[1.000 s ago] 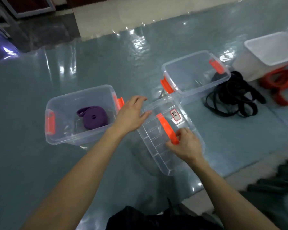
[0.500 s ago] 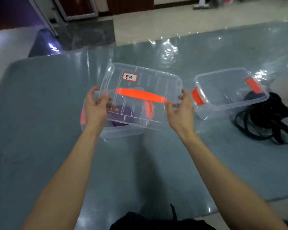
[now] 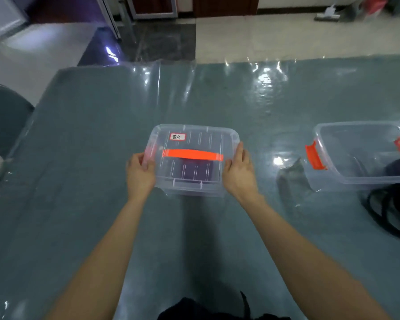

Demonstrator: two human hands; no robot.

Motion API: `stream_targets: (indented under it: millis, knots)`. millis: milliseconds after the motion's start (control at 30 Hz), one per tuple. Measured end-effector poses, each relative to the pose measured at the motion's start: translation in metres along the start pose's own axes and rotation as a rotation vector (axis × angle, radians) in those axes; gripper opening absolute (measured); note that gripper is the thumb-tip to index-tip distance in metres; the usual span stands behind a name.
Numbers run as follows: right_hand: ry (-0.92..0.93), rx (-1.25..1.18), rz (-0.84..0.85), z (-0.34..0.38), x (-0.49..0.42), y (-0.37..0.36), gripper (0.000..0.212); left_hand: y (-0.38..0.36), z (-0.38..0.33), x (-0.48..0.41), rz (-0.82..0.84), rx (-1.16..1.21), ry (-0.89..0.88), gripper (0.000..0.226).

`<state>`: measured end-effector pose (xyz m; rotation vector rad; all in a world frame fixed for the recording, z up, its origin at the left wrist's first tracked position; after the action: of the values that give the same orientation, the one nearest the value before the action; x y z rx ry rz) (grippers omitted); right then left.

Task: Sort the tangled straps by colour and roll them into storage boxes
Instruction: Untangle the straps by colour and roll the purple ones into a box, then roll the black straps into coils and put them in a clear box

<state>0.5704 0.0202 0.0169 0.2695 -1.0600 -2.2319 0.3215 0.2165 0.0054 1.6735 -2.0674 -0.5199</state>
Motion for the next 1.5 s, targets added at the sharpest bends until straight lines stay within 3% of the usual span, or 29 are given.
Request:
stream_targets:
  millis: [133,233,300,433,533,600,733,900,1067,1167,1500]
  knots:
    - [-0.041,-0.135,-0.003,-0.008,0.001,-0.006,0.069,-0.009,0.015,0.006,0.006,0.143,0.081,0.030]
    - [-0.189,-0.249,-0.034,-0.012,-0.004,0.000,0.078,-0.012,0.013,0.002,-0.024,0.172,0.162,0.063]
    - [-0.225,-0.293,-0.097,-0.015,-0.004,0.011,0.086,-0.007,0.004,0.004,-0.090,0.102,0.115,0.073]
    - [-0.241,-0.333,-0.178,-0.031,-0.013,0.030,0.089,-0.006,0.002,0.018,-0.127,0.050,0.097,0.062]
    - [-0.242,-0.349,-0.078,-0.042,-0.007,0.022,0.055,-0.011,0.009,0.030,-0.070,0.178,0.141,0.050]
    - [-0.166,-0.354,-0.097,-0.042,0.001,0.019,0.039,-0.008,0.004,0.035,-0.106,0.164,0.062,0.049]
    - [-0.014,-0.246,-0.334,-0.030,0.009,0.029,0.051,-0.001,-0.007,0.039,-0.183,0.052,-0.080,0.046]
    - [0.170,-0.066,-0.322,-0.015,0.009,0.033,0.049,0.002,-0.014,0.040,-0.258,-0.171,-0.169,0.040]
    - [0.099,-0.193,-0.290,-0.018,0.011,0.038,0.037,0.004,-0.015,0.039,-0.211,-0.173,-0.159,0.042]
    - [0.095,-0.202,-0.353,-0.028,0.018,0.046,0.035,-0.002,-0.021,0.046,-0.175,-0.142,-0.177,0.042]
    - [0.008,-0.091,-0.314,-0.044,0.006,0.065,0.030,-0.040,-0.048,0.058,0.028,-0.122,-0.206,0.060]
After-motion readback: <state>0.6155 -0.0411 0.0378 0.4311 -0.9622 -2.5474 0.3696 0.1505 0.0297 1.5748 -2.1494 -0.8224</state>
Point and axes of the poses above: each hand's wrist, its own x-axis away from the middle knuckle, its own y-axis out of the back of the hand, z = x × y, the point moved 6 cm from there along -x, towards the middle knuckle, and after that the axes turned 1 degree about -z, right-handed, at the moved point
